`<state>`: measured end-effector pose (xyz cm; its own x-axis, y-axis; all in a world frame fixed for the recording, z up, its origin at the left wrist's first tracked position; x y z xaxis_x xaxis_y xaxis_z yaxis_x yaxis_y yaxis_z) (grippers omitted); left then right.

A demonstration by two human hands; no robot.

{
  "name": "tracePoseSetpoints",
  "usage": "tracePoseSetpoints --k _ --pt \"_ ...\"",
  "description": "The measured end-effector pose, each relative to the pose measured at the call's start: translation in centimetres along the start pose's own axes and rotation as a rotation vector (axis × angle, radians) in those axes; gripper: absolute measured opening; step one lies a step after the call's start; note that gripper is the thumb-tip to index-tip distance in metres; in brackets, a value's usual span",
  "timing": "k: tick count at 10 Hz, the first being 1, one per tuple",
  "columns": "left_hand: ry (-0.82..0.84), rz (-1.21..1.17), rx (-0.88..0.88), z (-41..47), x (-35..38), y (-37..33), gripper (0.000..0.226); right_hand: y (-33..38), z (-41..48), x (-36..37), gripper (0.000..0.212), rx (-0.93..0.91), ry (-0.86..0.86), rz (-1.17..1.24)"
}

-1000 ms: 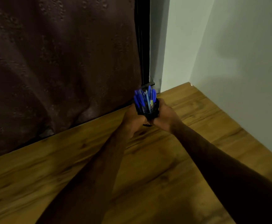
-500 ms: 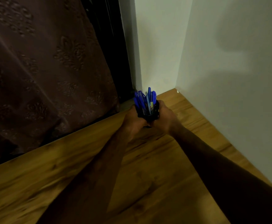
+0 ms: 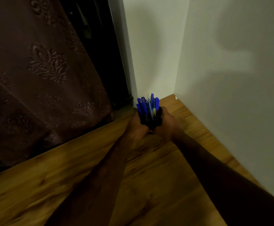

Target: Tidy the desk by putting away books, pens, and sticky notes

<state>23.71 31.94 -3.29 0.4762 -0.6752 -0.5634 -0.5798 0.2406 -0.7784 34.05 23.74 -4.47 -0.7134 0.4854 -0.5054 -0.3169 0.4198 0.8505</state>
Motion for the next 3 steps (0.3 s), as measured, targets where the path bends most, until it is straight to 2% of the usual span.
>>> tracePoseSetpoints --k 2,3 --pt "-0.003 0.019 0.000 0.92 0.59 0.98 0.072 -0.29 0.18 -0.02 0.080 -0.007 -0.011 0.004" --pt "0.012 0.026 0.012 0.59 0.69 1.04 0.080 0.27 -0.68 -0.20 0.084 -0.028 -0.019 0.012"
Point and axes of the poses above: each hand's wrist, its own z-axis towards the middle knuckle, its own x-axis out of the palm, y = z × x, the point moved 10 cm from there along z, towards the middle knuckle, and after that the axes turned 8 degrees about z, right-handed, at the moved point
